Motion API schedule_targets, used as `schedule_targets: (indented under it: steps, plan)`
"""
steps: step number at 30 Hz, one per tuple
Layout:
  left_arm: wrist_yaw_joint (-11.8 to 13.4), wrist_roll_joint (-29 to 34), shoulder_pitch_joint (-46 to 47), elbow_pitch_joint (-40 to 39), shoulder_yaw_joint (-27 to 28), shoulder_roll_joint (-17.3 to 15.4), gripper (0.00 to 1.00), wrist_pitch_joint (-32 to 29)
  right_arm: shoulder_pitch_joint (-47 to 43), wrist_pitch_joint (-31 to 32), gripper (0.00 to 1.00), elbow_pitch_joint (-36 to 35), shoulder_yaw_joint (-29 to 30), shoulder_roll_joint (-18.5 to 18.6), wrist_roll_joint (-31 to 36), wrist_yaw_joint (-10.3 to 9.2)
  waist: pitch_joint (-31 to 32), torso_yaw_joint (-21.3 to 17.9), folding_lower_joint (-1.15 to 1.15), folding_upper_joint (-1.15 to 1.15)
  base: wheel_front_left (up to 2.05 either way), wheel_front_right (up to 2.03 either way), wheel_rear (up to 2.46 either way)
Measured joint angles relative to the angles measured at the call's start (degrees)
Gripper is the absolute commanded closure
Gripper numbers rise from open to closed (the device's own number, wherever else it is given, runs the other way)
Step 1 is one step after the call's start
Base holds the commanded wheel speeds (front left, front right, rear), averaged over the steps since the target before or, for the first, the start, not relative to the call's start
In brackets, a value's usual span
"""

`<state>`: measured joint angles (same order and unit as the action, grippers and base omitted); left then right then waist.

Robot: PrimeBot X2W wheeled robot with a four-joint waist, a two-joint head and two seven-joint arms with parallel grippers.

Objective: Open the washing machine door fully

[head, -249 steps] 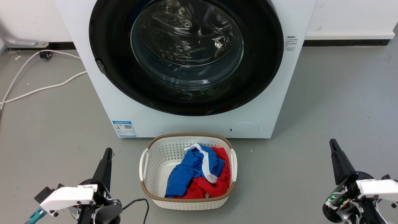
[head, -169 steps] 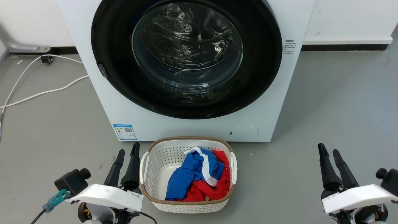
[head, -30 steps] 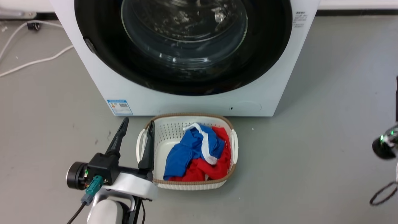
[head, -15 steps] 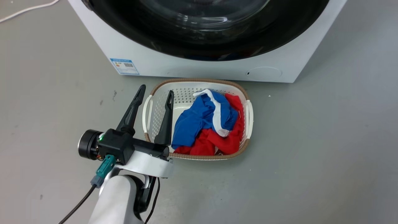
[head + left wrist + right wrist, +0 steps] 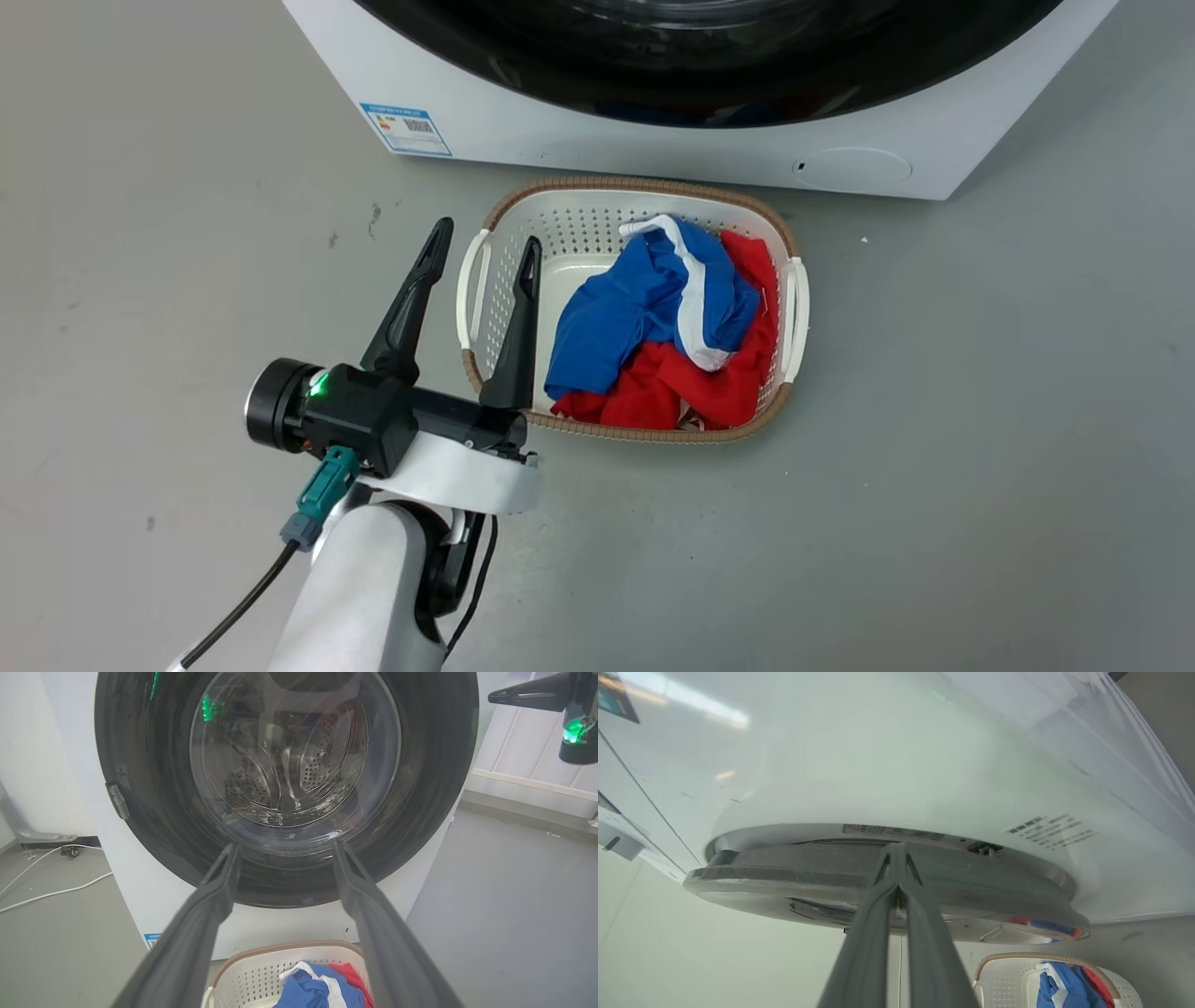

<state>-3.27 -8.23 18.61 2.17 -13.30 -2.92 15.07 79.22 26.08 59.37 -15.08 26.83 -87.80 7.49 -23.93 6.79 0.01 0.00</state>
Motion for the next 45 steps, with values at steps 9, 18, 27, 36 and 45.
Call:
schedule_targets:
  steps: [9, 18, 27, 36, 45]
  plan:
    - [0.8, 0.0, 1.8, -0.5, -1.1, 0.0, 0.0, 0.0, 6.8, 1.7, 1.0, 5.7, -3.4, -2.1, 4.1, 0.0, -3.2, 0.8, 0.0, 0.0, 0.0, 0.0, 0.0]
    - [1.3, 0.0, 2.0, -0.4, -1.4, 0.0, 0.0, 0.0, 9.5, 5.7, 1.0, 7.3, -4.3, -2.7, 4.7, -0.01, -4.5, 0.6, 0.0, 0.0, 0.0, 0.0, 0.0]
    - [1.3, -0.1, 2.5, 0.2, -1.6, 0.0, 0.0, 0.0, 9.0, 14.4, 1.0, 7.3, -4.4, -2.9, 3.5, -0.08, -4.6, 0.0, 0.0, 0.0, 0.0, 0.0, 0.0]
    - [0.9, -0.1, 2.0, 1.2, -1.2, 0.0, 0.0, 0.0, 4.2, 23.2, 1.0, 6.9, -5.3, -3.8, 2.3, -0.07, -1.6, -1.2, 0.0, 0.0, 0.0, 0.0, 0.0]
    - [0.2, -0.1, 0.0, 2.7, -1.0, 0.0, 0.0, 0.0, -4.9, 27.8, 1.0, 1.0, -5.8, -4.9, 0.8, -0.07, 2.7, -1.6, -0.01, 0.0, 0.0, 0.0, 0.0]
